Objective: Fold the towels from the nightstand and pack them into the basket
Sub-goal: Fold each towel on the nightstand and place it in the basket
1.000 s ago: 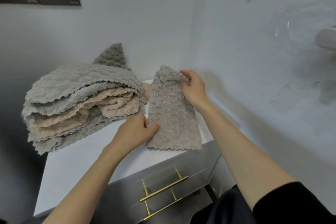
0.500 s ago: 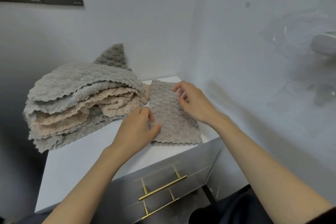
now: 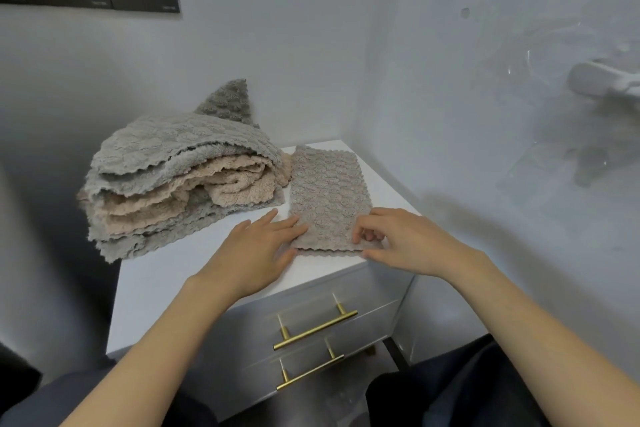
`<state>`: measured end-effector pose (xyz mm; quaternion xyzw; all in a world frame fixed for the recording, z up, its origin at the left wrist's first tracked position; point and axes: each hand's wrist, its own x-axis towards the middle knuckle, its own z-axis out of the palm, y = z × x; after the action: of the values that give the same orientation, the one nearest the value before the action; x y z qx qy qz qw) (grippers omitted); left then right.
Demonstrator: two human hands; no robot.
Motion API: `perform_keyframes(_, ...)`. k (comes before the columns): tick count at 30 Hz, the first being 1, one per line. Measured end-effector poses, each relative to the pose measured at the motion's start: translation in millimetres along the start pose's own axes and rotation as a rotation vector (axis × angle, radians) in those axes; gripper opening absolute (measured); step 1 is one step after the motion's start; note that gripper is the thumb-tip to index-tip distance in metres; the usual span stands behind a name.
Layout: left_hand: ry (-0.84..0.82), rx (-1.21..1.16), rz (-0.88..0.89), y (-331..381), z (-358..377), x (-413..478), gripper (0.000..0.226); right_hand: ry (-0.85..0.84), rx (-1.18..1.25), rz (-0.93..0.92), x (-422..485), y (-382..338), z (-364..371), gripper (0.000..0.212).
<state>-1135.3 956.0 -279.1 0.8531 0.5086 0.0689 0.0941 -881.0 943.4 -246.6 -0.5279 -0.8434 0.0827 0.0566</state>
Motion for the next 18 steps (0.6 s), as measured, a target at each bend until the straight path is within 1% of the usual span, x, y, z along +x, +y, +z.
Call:
perform_keyframes(5,0.154,0.110,0.000,0.4,3.9,-0.8,0.044,0.027,-0.042,0.039,-1.2,2.0,3.8,0.016)
perform_keyframes(8,0.142,0.148,0.099,-3.2,4.3,-1.8,0.047,0.040,-0.070,0.043,-3.0,2.9,3.1,0.019)
perform_keyframes(11,0.200,0.146,0.207,-0.7,2.4,-4.6,0.043,0.002,-0.089,0.037,-5.9,3.5,3.5,0.032)
perform_keyframes(14,0.189,0.167,0.170,1.9,6.6,-6.2,0.038,-0.009,-0.128,0.030,-6.0,2.8,7.1,0.041)
perform_keyframes(18,0.195,0.146,0.106,-2.2,7.1,-3.9,0.039,0.027,-0.104,0.027,-5.9,8.1,6.5,0.040)
